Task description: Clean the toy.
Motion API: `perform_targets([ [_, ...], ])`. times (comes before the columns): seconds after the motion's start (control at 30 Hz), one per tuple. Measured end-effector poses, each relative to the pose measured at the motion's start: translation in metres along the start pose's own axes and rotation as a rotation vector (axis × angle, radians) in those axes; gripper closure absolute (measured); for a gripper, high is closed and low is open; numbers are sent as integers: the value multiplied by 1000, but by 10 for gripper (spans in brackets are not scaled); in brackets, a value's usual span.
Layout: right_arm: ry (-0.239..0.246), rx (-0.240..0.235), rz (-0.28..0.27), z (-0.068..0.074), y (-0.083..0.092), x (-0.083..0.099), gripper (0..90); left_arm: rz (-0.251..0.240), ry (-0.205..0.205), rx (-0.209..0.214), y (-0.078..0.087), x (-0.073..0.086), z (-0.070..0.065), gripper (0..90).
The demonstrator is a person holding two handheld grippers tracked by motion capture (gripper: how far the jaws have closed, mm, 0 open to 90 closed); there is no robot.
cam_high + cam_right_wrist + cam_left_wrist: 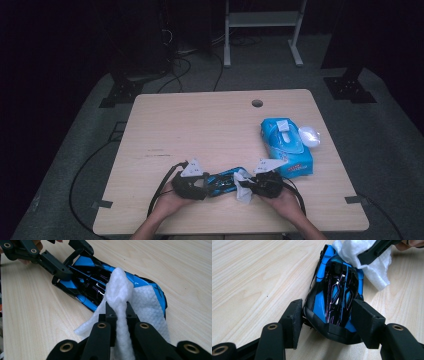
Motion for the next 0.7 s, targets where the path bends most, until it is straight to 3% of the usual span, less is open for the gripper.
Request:
perform_targets([
  [0.17,15,4,-3,3,1,2,865,8,14,2,-1,0,-1,415],
  [0.4,30,11,-11,5,-1,3,867,40,78,-12,1,2,1,381],
  [0.47,30,10,-11,5,-1,3,867,53,123,9,3,4,3,347],
  [0.53,32,12,-11,6,-1,3,867,80,225,77,2,6,6,285],
  [0.6,31,11,-11,6,-1,3,867,101,264,111,1,6,6,285],
  [0.7,34,11,-10,7,-1,3,867,119,289,115,-1,6,5,315],
])
Point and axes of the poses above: each handheld gripper's, and its own axes: y roughly backward along the jaws, x roughly out of its underside, z roughly to its left, the point moved 3 cm from there along -y, roughly forward along the jaws, and after that the axes turned 3 degrees about -x, right-handed, at the moved point
